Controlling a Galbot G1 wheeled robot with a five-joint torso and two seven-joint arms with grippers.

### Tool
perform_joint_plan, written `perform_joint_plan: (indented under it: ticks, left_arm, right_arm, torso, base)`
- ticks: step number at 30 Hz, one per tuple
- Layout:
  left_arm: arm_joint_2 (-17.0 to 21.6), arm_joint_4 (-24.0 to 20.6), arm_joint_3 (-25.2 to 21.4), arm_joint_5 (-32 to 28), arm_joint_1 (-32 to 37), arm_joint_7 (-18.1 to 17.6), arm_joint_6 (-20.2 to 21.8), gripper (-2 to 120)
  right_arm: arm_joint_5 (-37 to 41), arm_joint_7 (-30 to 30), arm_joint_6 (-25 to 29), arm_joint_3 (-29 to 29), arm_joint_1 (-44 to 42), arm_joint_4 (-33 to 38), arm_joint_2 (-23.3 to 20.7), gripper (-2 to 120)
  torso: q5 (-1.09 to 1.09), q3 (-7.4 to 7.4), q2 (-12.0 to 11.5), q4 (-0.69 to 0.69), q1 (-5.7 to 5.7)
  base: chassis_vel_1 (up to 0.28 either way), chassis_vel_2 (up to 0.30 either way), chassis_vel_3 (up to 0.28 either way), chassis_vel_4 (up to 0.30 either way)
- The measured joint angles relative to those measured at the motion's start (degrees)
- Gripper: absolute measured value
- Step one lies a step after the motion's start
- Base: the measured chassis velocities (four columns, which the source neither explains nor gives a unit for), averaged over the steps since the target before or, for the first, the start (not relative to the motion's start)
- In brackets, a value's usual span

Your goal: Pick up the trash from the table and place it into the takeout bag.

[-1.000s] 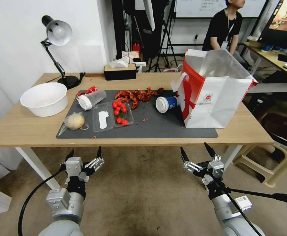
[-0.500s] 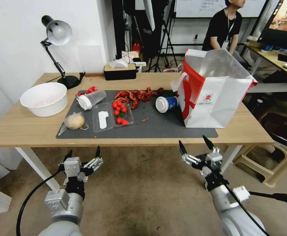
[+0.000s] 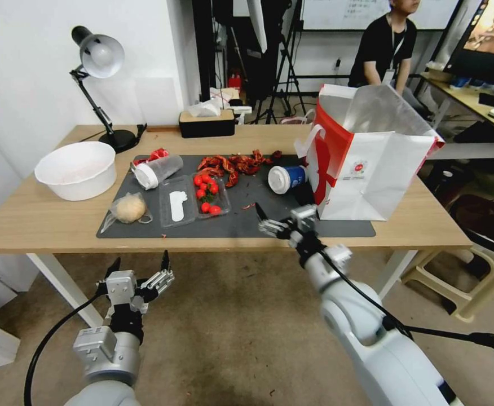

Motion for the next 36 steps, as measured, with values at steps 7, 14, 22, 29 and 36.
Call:
perform_joint_plan:
  ticks: [7, 14, 22, 29, 36]
  left_arm:
    - [-0.2, 0.1, 0.0, 0.1, -0.2, -0.1, 0.2, 100]
    - [-0.2, 0.3, 0.1, 0.1, -0.3, -0.1, 0.3, 100]
    - [-0.1, 0.4, 0.1, 0.1, -0.3, -0.1, 0.3, 100]
    - [0.0, 0.3, -0.2, 0.1, 0.0, -0.1, 0.3, 100]
    - [-0.2, 0.0, -0.4, 0.1, 0.3, -0.3, 0.3, 100]
  right_arm:
    - [2.4, 10.4, -7.4, -3.3, 5.3, -1.8, 0.9, 100]
    - [3.7, 14.6, -11.0, -4.5, 8.2, -3.1, 1.8, 100]
    - [5.1, 19.5, -16.0, -6.2, 12.5, -5.5, 3.5, 100]
    - [7.3, 25.0, -21.3, -7.0, 17.2, -9.0, 6.2, 100]
    - [10.0, 26.8, -23.0, -7.3, 20.5, -12.5, 7.9, 100]
  torso:
    - [0.00, 0.00, 0.0, -0.01, 0.00]
    - [0.00, 0.00, 0.0, -0.01, 0.00]
    - [0.00, 0.00, 0.0, 0.00, 0.00]
    - [0.01, 0.00, 0.0, 0.00, -0.01]
    - [0.00, -0.01, 0.0, 0.00, -0.01]
  base:
    - [0.000, 0.000, 0.000, 0.000]
    - [0.000, 0.000, 0.000, 0.000]
    - [0.000, 0.000, 0.000, 0.000]
    - [0.000, 0.000, 0.000, 0.000]
    - [0.000, 0.000, 0.000, 0.000]
